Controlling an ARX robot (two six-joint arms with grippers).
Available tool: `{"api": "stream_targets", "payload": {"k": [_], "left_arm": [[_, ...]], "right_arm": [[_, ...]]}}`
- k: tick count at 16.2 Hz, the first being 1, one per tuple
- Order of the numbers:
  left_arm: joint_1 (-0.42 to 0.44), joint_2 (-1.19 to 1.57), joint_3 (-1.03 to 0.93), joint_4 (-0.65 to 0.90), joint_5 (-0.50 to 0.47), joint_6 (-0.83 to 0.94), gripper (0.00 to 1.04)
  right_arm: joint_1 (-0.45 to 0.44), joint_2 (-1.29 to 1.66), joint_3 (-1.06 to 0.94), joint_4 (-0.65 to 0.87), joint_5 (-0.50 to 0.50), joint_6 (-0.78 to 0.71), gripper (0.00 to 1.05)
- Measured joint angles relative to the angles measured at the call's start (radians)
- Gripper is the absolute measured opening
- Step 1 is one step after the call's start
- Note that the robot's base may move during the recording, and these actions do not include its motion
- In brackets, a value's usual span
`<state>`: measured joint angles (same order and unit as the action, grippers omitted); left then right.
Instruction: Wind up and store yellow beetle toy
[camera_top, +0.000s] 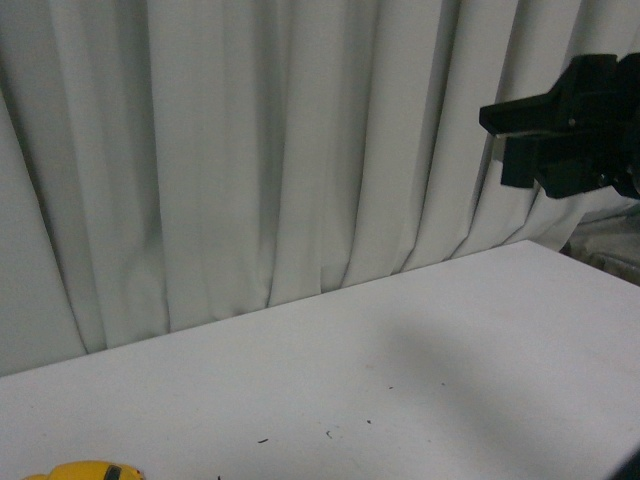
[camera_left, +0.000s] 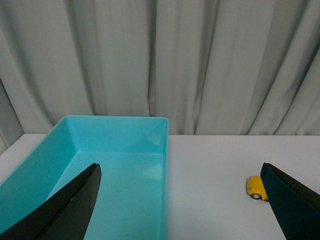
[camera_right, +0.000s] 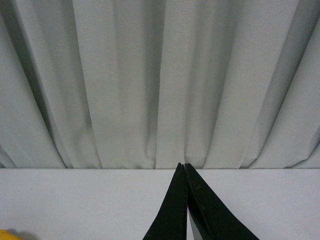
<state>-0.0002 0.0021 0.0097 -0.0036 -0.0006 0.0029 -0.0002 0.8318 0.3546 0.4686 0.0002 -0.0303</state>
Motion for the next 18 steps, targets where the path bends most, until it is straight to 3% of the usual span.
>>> {"api": "stream_targets", "payload": {"k": [6, 18], "left_arm": [[0.0, 0.0, 0.0, 0.0, 0.0, 0.0, 0.98], [0.0, 0.0, 0.0, 0.0, 0.0, 0.0, 0.98]], "right_arm": [[0.0, -0.17, -0.183, 0.021, 0.0, 0.013, 0.02], [0.0, -0.487, -0.344, -0.123, 0.0, 0.015, 0.02]]}}
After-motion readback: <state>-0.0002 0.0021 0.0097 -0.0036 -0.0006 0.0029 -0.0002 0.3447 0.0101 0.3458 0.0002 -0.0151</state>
